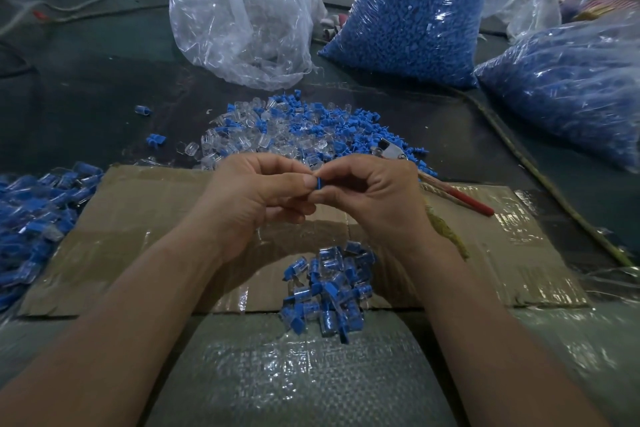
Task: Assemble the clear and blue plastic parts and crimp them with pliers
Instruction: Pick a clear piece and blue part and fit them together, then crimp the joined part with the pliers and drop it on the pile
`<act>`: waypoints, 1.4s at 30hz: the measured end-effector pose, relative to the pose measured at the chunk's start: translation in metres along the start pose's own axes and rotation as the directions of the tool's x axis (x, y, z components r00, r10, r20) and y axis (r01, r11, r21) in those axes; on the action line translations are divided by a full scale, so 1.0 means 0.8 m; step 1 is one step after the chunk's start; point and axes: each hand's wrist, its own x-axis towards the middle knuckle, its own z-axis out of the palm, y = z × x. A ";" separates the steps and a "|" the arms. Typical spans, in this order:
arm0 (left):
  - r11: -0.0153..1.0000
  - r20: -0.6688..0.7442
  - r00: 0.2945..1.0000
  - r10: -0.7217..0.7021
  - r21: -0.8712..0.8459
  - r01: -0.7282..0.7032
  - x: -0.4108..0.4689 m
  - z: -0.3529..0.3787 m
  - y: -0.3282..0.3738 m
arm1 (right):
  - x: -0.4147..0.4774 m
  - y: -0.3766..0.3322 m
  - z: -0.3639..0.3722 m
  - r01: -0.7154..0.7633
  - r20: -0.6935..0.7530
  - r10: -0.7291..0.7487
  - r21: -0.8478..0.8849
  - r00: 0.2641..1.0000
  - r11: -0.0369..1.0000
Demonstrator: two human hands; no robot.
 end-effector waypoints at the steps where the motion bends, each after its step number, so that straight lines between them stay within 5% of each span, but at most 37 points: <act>1: 1.000 0.007 1.000 -0.008 0.011 0.008 0.000 -0.001 0.001 | 0.000 0.000 0.000 0.011 0.001 -0.011 -0.013 1.000 1.000; 15: 0.995 -0.011 0.999 0.050 0.091 -0.049 -0.001 0.001 0.001 | -0.001 -0.002 0.003 0.043 0.002 -0.043 -0.018 0.999 0.999; 20: 0.999 -0.054 0.998 0.042 0.027 -0.040 0.002 -0.002 -0.002 | 0.002 -0.002 -0.010 -0.175 -0.051 0.171 -0.108 0.984 0.979; 25: 0.998 -0.106 0.992 0.064 -0.001 -0.064 0.005 -0.004 -0.001 | 0.005 0.021 -0.064 -0.505 -0.299 0.411 -0.424 0.862 0.752; 28: 0.997 -0.120 0.989 0.080 -0.002 -0.081 0.006 -0.004 -0.001 | -0.002 0.033 -0.088 -0.668 -0.305 0.607 -0.489 0.733 0.561; 32: 0.996 -0.114 0.990 0.086 -0.011 -0.088 0.006 -0.005 -0.001 | -0.007 0.035 -0.100 -0.708 -0.243 0.746 -0.583 0.620 0.399; 42: 0.994 -0.093 0.992 0.084 -0.059 -0.090 0.008 -0.009 -0.005 | -0.002 0.029 -0.097 -0.730 -0.287 0.723 -0.538 0.628 0.420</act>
